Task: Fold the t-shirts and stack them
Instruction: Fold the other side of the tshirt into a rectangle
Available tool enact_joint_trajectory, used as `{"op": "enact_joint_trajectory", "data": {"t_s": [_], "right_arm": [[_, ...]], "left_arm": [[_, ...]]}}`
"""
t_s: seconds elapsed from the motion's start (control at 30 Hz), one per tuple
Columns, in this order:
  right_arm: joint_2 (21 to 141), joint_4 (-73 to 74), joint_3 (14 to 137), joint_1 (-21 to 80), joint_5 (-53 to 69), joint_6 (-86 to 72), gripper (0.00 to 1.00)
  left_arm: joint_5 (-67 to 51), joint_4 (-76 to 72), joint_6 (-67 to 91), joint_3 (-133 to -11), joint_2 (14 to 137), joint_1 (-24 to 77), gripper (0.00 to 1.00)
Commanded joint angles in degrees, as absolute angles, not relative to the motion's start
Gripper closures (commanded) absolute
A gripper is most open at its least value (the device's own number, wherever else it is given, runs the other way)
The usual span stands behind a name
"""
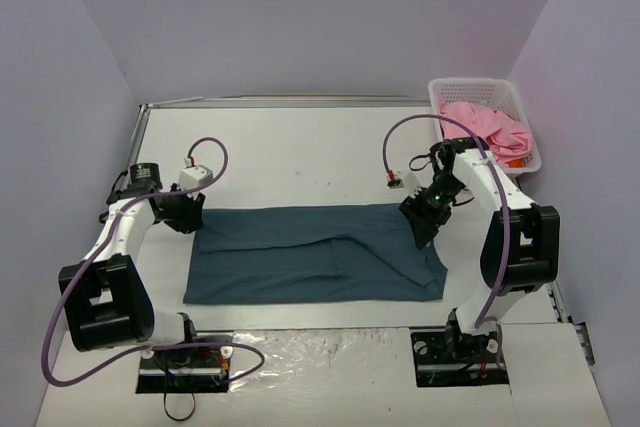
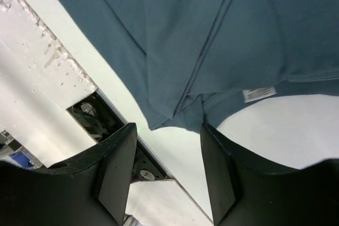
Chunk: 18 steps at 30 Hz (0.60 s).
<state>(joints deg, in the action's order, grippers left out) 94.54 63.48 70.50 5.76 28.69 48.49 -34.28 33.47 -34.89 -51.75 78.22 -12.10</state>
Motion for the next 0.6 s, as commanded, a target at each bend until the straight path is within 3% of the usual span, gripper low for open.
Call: {"op": "enact_joint_trajectory", "data": {"t_s": [0.0, 0.57], "right_arm": [[97.1, 65.3, 75.7, 6.2, 29.8, 48.6, 0.53], [122.1, 62.4, 94.0, 11.9, 37.4, 46.3, 0.57]], "left_arm": [[-35.5, 32.7, -33.9, -53.2, 76.0, -11.9, 0.76], [-35.0, 30.3, -29.4, -52.5, 75.8, -11.9, 0.76]]}}
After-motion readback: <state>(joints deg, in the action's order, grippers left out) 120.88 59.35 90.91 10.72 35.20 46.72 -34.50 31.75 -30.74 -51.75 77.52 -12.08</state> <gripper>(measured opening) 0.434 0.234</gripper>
